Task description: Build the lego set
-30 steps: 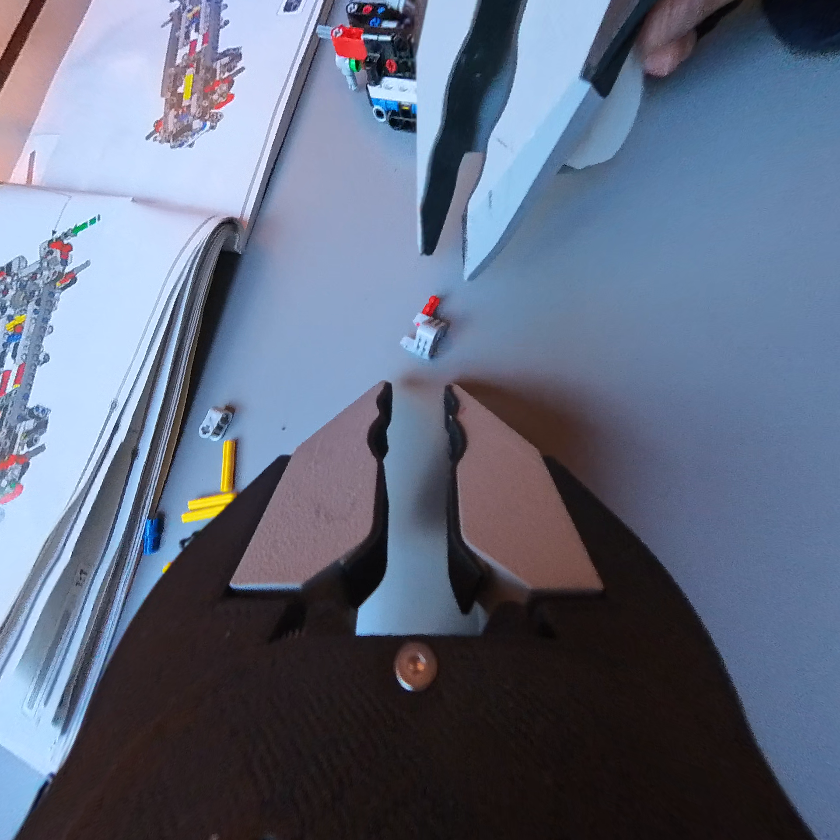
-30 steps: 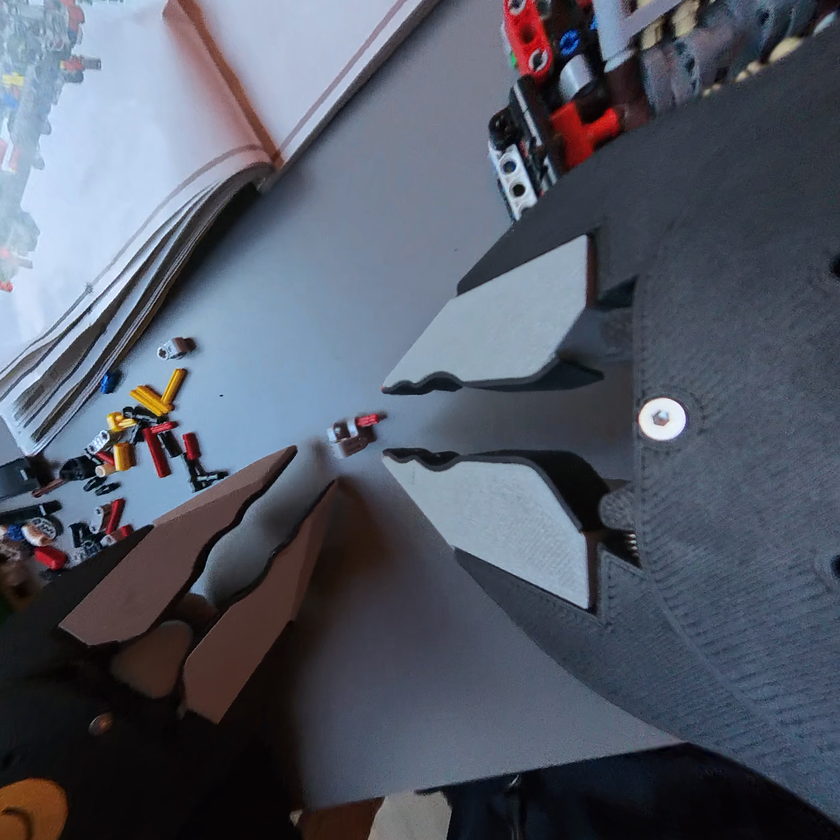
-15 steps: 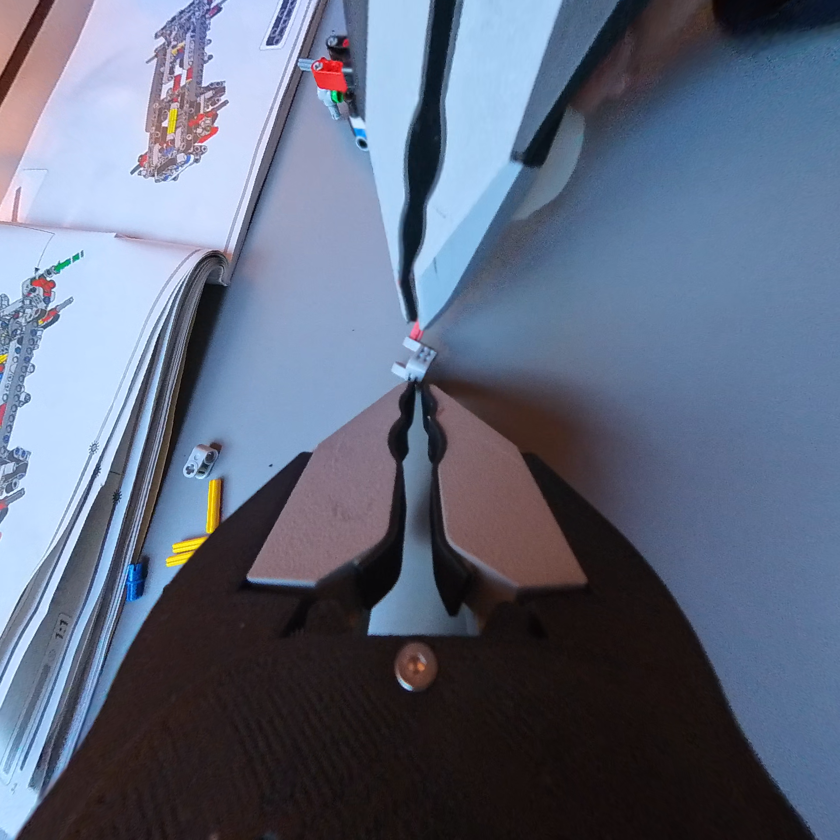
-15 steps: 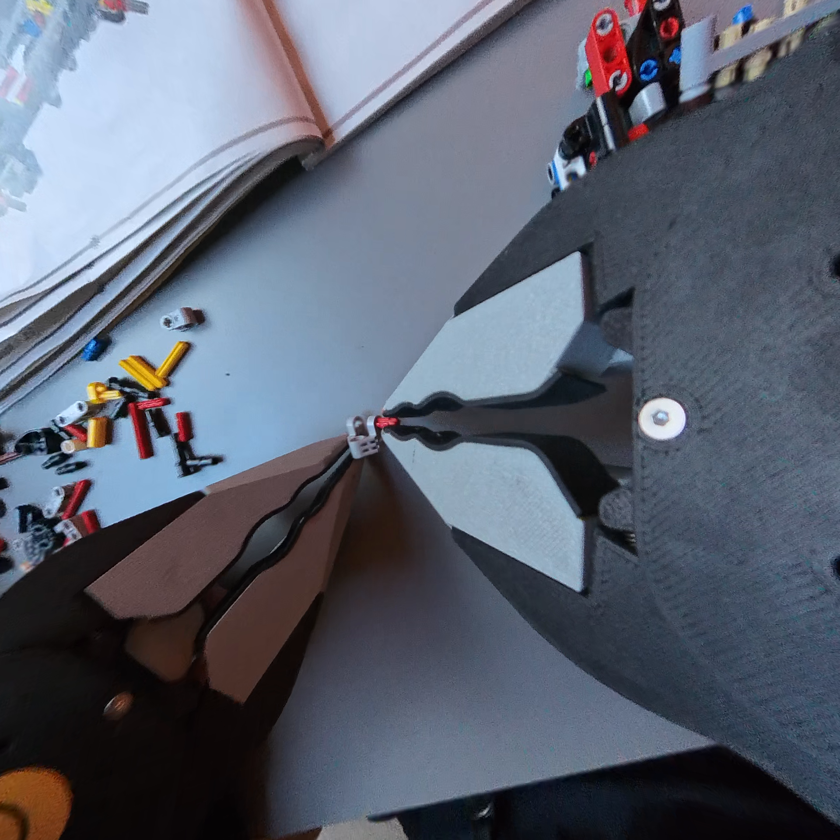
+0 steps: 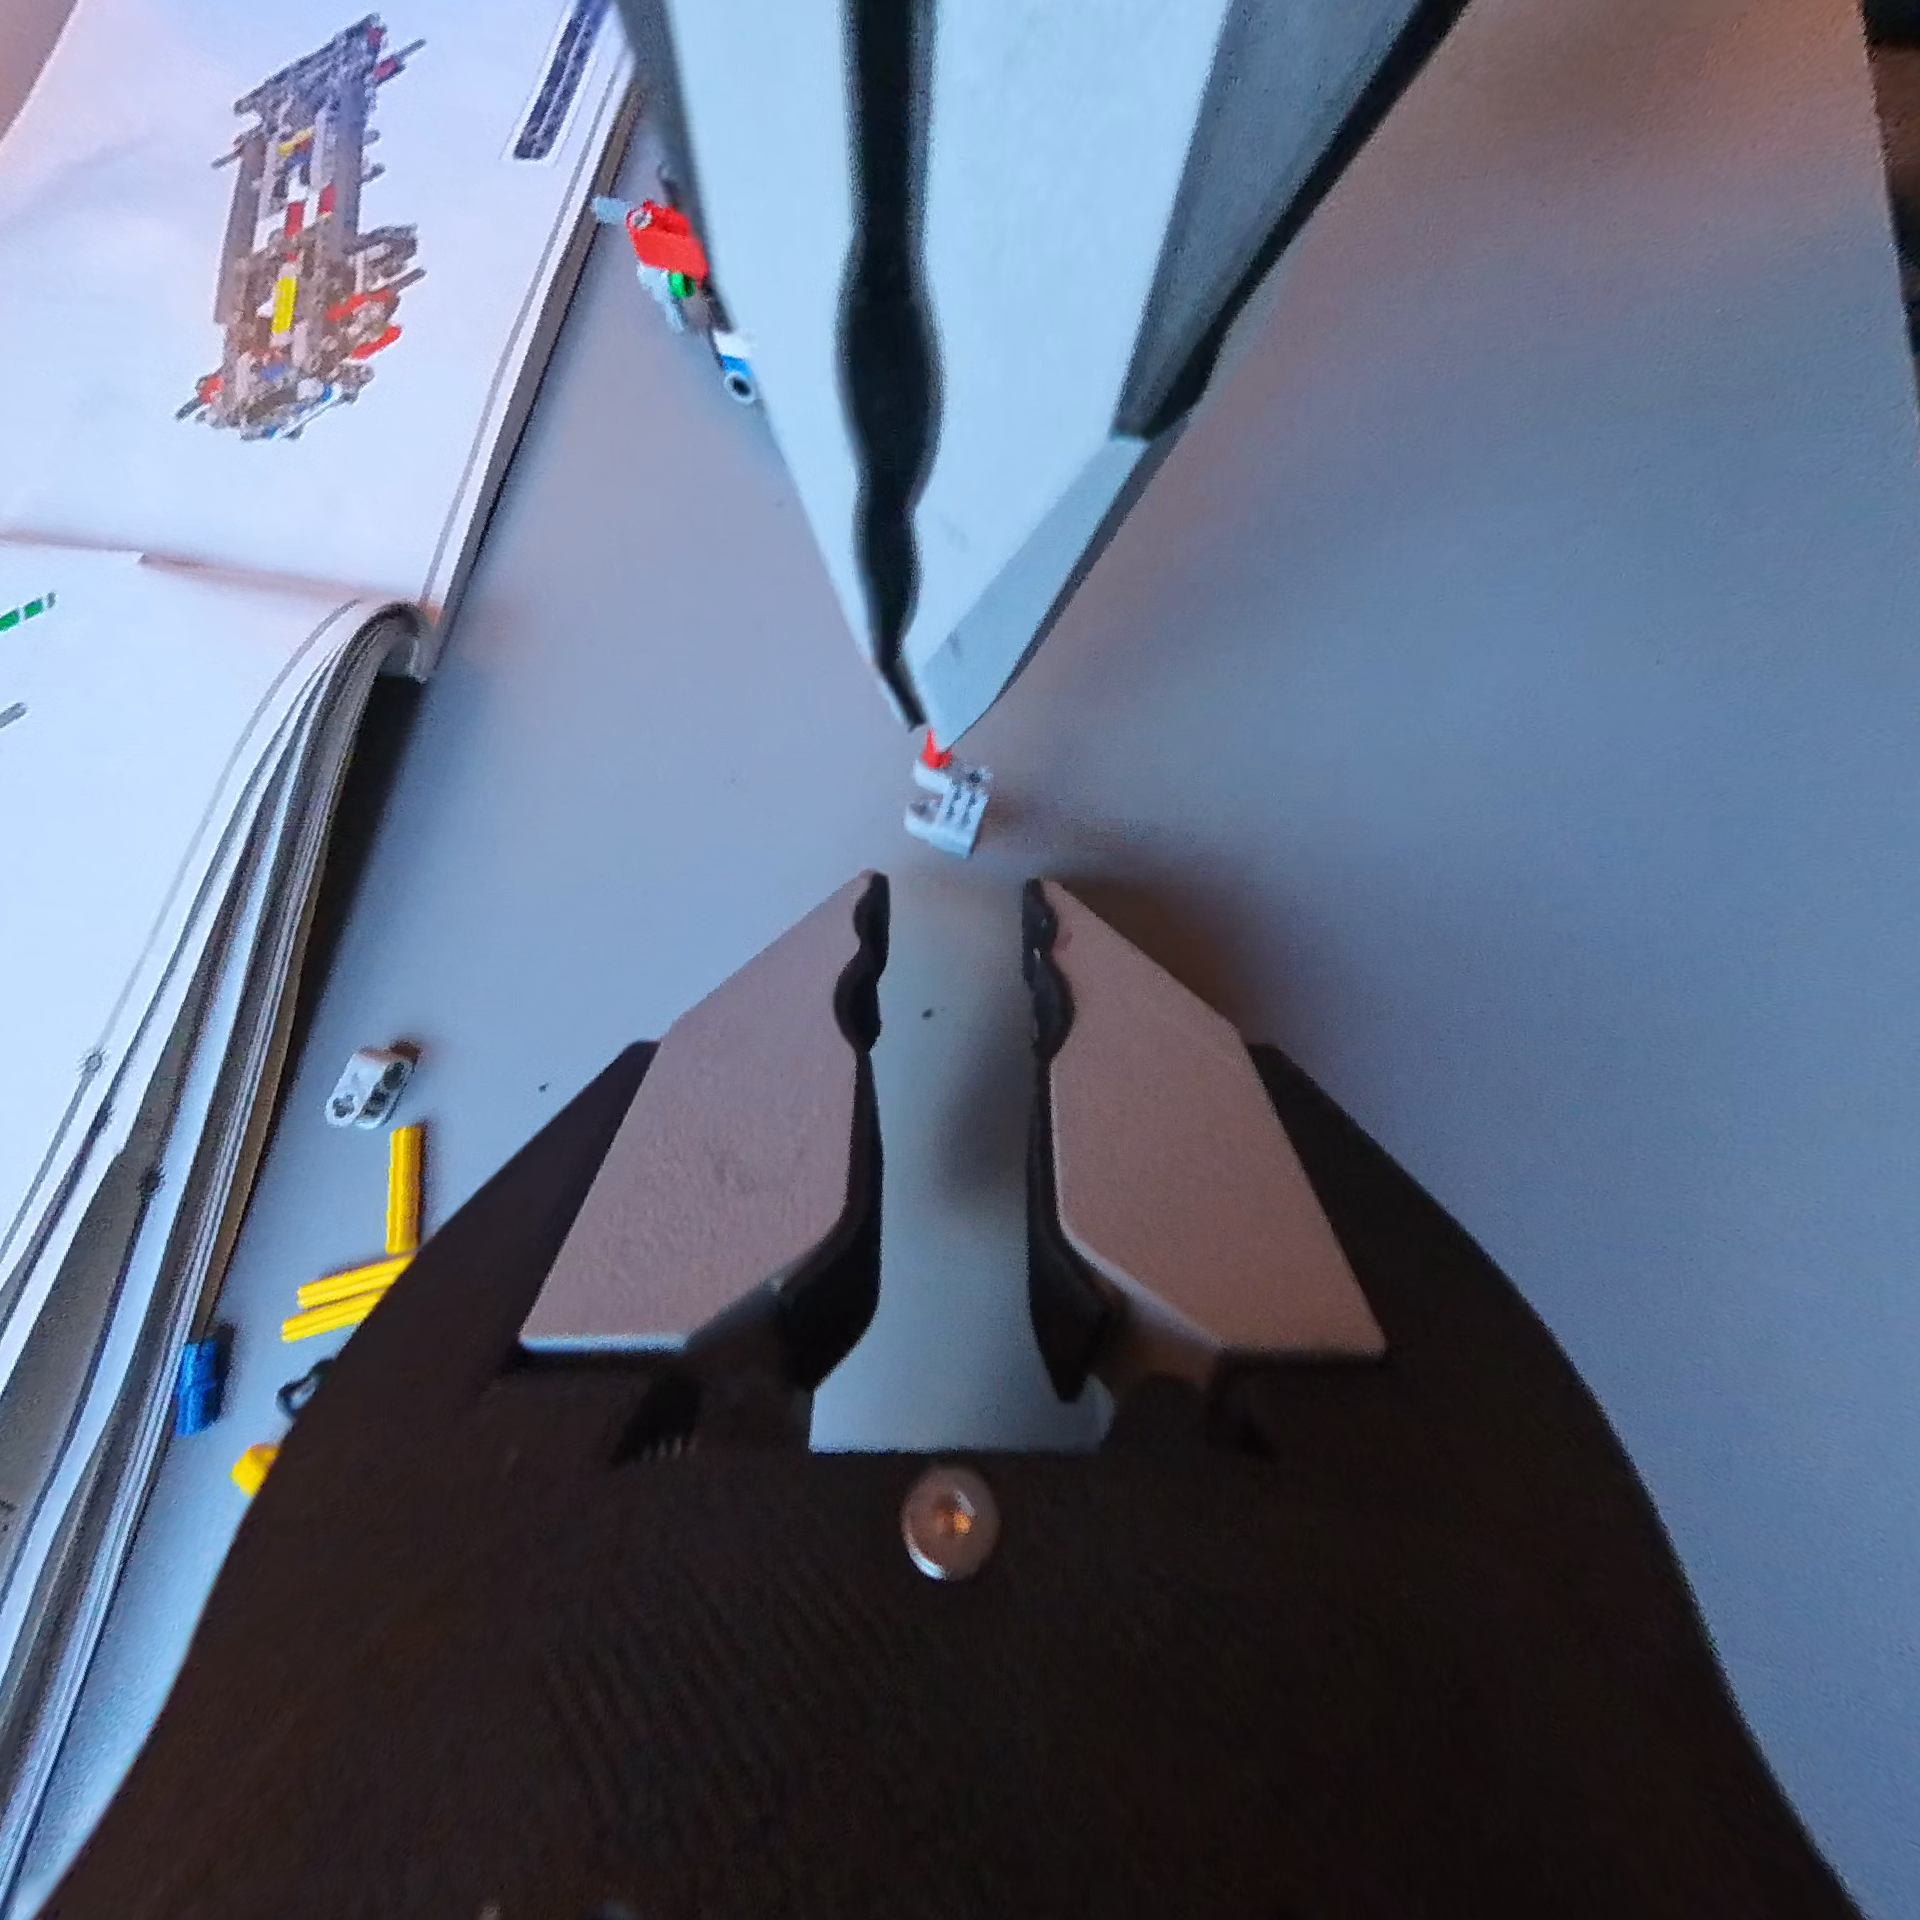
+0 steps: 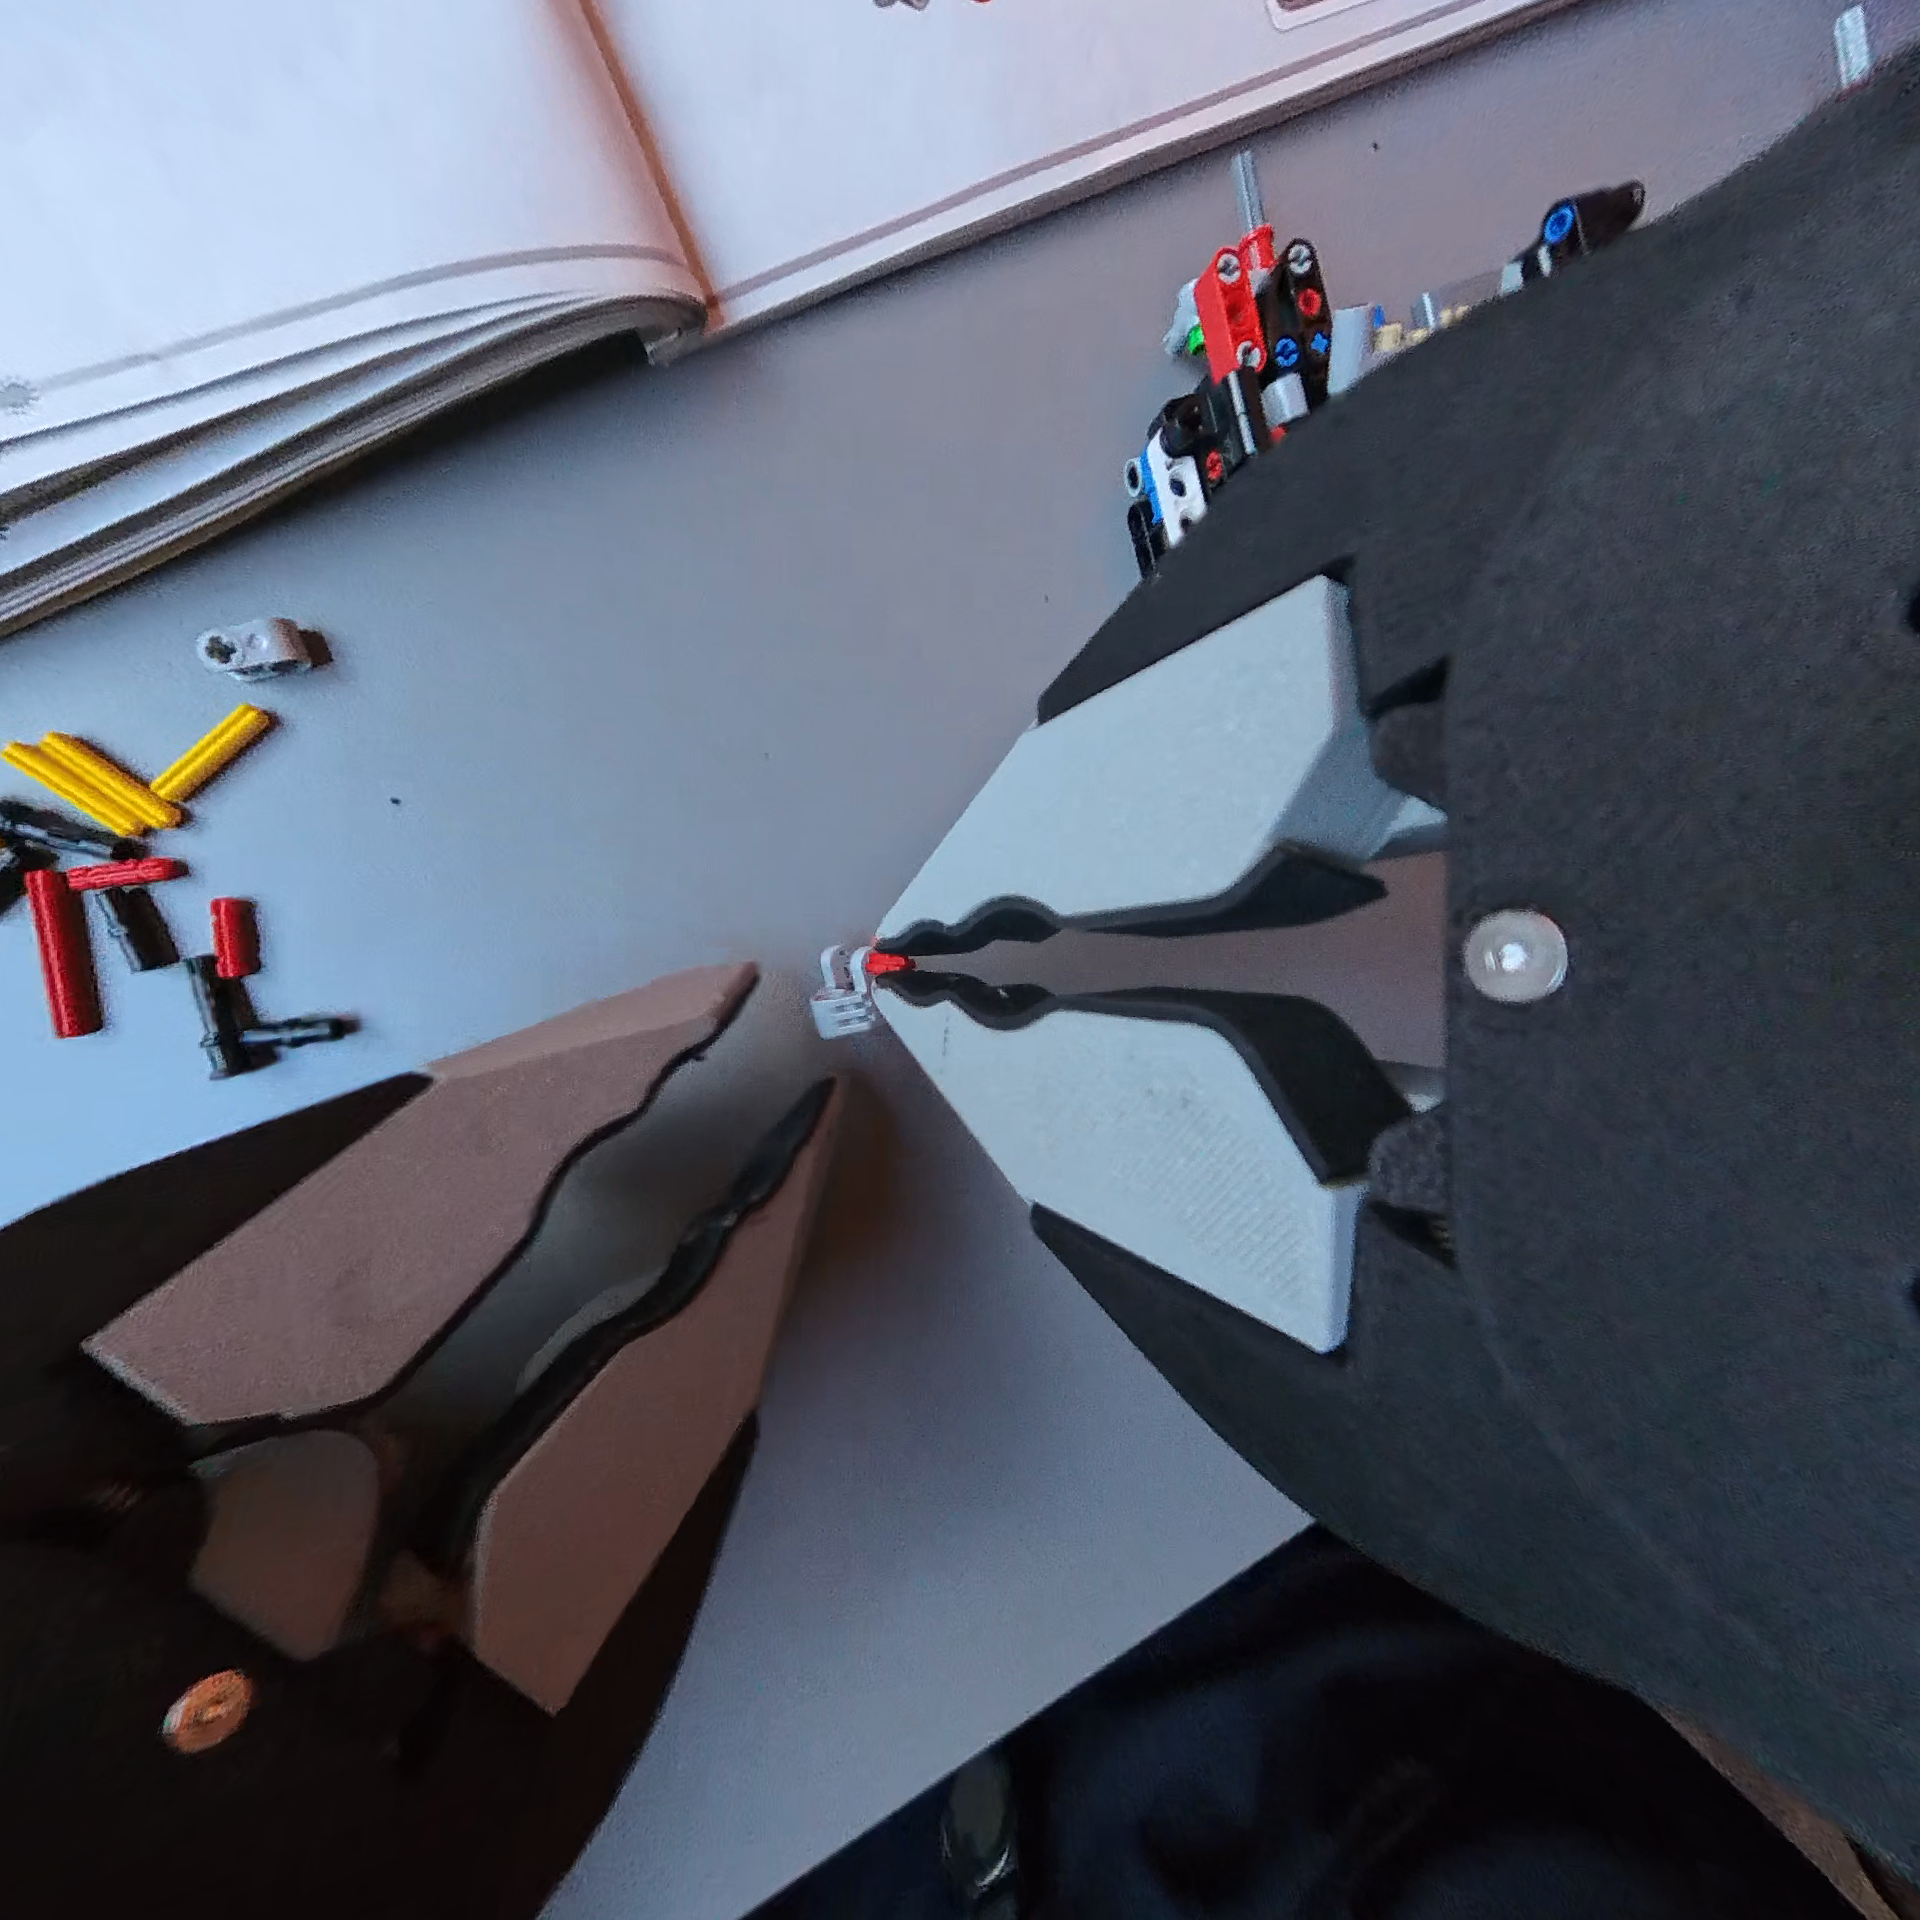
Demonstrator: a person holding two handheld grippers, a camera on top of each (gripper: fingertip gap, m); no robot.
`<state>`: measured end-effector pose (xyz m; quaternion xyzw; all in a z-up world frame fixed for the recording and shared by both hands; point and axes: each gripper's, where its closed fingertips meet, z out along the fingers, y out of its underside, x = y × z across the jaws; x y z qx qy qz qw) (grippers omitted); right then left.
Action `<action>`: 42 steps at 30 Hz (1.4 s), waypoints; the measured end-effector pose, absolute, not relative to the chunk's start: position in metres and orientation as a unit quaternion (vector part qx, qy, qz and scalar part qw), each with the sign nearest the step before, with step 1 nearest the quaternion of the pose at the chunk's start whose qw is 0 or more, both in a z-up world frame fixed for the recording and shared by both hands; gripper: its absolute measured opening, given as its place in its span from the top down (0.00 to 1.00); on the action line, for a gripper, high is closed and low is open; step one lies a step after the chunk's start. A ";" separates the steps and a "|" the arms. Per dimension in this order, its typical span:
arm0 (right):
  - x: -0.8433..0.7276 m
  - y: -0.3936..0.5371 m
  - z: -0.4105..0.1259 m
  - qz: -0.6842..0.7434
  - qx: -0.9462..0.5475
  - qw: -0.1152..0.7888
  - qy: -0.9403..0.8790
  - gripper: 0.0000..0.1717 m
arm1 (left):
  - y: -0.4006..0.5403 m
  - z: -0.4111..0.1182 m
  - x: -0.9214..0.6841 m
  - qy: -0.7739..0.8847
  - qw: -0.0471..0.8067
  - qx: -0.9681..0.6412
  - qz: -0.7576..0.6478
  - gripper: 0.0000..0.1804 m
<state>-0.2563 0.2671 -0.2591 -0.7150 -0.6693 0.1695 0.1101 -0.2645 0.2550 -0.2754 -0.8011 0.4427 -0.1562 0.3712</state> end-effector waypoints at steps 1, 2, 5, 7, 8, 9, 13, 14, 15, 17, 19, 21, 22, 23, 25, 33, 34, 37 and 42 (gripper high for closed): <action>-0.258 0.266 -0.259 0.167 -0.715 0.108 -0.670 1.00 | 0.254 -0.276 -0.262 0.448 0.373 -0.798 -0.153 0.87; -0.258 0.266 -0.259 0.165 -0.718 0.103 -0.669 1.00 | 0.254 -0.276 -0.262 0.452 0.374 -0.796 -0.146 0.88; -0.261 0.262 -0.262 0.167 -0.724 0.088 -0.663 1.00 | 0.253 -0.280 -0.262 0.461 0.370 -0.796 -0.133 0.90; -0.262 0.259 -0.265 0.174 -0.728 0.076 -0.659 1.00 | 0.251 -0.283 -0.261 0.461 0.363 -0.798 -0.138 0.90; -0.264 0.257 -0.266 0.178 -0.730 0.071 -0.657 1.00 | 0.251 -0.284 -0.262 0.462 0.360 -0.799 -0.137 0.90; -0.265 0.257 -0.266 0.180 -0.733 0.069 -0.653 1.00 | 0.251 -0.284 -0.263 0.462 0.361 -0.798 -0.136 0.90; -0.268 0.256 -0.268 0.179 -0.738 0.065 -0.647 1.00 | 0.253 -0.272 -0.270 0.455 0.383 -0.792 -0.137 0.90; -0.268 0.256 -0.267 0.177 -0.737 0.066 -0.649 1.00 | 0.252 -0.268 -0.269 0.453 0.389 -0.789 -0.147 0.90; -0.268 0.256 -0.267 0.175 -0.735 0.067 -0.652 1.00 | 0.251 -0.266 -0.268 0.451 0.390 -0.788 -0.156 0.91; -0.270 0.255 -0.265 0.173 -0.733 0.067 -0.655 1.00 | 0.251 -0.269 -0.269 0.451 0.381 -0.792 -0.155 0.91; -0.273 0.254 -0.263 0.173 -0.729 0.070 -0.658 1.00 | 0.251 -0.276 -0.271 0.458 0.371 -0.795 -0.141 0.93; -0.275 0.254 -0.261 0.176 -0.727 0.072 -0.659 1.00 | 0.251 -0.281 -0.272 0.465 0.365 -0.796 -0.131 0.95; -0.276 0.253 -0.261 0.181 -0.727 0.071 -0.659 1.00 | 0.250 -0.282 -0.273 0.466 0.362 -0.797 -0.130 0.96; -0.276 0.253 -0.261 0.186 -0.727 0.071 -0.657 1.00 | 0.249 -0.284 -0.273 0.467 0.358 -0.798 -0.132 0.96; -0.277 0.253 -0.262 0.195 -0.728 0.072 -0.653 1.00 | 0.248 -0.285 -0.273 0.466 0.354 -0.799 -0.138 0.96; -0.276 0.254 -0.260 0.233 -0.730 0.083 -0.637 0.99 | 0.249 -0.285 -0.272 0.456 0.351 -0.803 -0.152 0.94; -0.276 0.255 -0.261 0.231 -0.731 0.082 -0.637 0.99 | 0.249 -0.285 -0.272 0.457 0.351 -0.803 -0.152 0.94; -0.276 0.258 -0.265 0.220 -0.736 0.081 -0.635 1.00 | 0.251 -0.285 -0.273 0.454 0.352 -0.805 -0.148 0.92; -0.279 0.263 -0.264 0.226 -0.740 0.089 -0.627 1.00 | 0.253 -0.284 -0.275 0.443 0.351 -0.811 -0.151 0.89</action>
